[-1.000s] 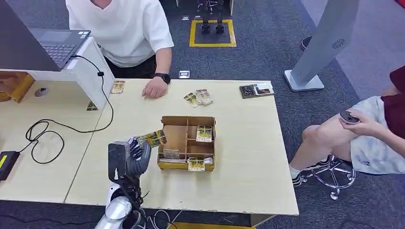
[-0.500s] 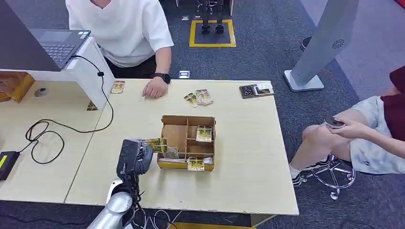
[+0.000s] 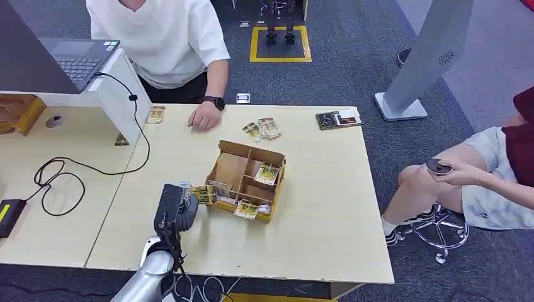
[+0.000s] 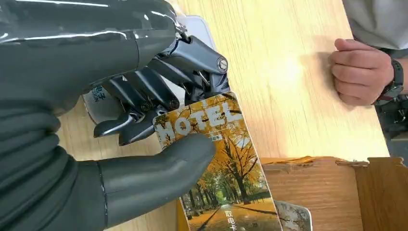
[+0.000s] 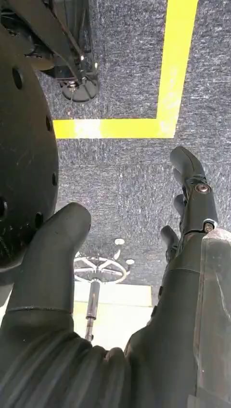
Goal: Pass the card to the sensor for recognition and then transmit it.
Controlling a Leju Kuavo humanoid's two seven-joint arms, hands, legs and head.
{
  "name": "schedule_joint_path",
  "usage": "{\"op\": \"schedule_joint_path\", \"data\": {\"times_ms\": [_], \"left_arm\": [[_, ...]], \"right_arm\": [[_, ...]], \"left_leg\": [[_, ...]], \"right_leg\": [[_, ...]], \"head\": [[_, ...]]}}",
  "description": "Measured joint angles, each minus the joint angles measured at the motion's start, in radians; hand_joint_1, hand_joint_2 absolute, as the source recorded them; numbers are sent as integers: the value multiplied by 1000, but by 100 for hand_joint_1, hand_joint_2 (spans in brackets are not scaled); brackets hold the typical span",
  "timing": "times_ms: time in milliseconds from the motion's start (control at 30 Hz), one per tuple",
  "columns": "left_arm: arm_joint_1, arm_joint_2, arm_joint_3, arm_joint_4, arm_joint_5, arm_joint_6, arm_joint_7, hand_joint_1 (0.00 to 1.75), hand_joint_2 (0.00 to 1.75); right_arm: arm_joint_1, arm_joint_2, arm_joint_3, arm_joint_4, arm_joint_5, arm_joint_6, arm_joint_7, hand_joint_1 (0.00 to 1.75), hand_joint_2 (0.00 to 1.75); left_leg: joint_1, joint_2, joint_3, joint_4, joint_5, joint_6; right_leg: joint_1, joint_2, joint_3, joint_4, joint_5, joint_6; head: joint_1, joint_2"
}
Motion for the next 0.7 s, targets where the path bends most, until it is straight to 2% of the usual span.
{"op": "schedule_joint_path", "data": {"times_ms": [233,300,433,500,533,700], "left_arm": [[-2,0,2,10,24,29,-14,175,175],[-7,0,2,19,10,61,-22,175,175],[-26,1,3,69,-100,185,-37,175,175],[-37,3,10,102,-183,216,-38,175,175],[-40,2,24,118,-259,217,-34,175,175],[-35,-20,162,140,-641,218,13,175,175]], "right_arm": [[0,0,0,-2,0,-3,6,0,175],[0,-1,0,-4,0,-3,6,0,175],[-1,-3,1,-8,0,-2,8,0,175],[-1,-4,2,-9,0,0,10,0,175],[-2,-5,2,-10,0,1,14,0,175],[-3,-7,4,-11,0,10,17,0,175]], "left_leg": [[0,0,1,0,0,0],[0,0,1,0,0,0],[0,0,1,0,0,0],[0,0,0,0,0,0],[0,0,0,0,0,0],[0,0,0,0,0,0]], "right_leg": [[0,0,0,0,0,0],[0,0,0,0,0,0],[0,0,0,0,0,0],[0,0,1,0,0,0],[0,0,0,0,0,0],[0,0,0,0,0,0]], "head": [[0,0],[0,0],[0,0],[0,0],[0,0],[0,0]]}}
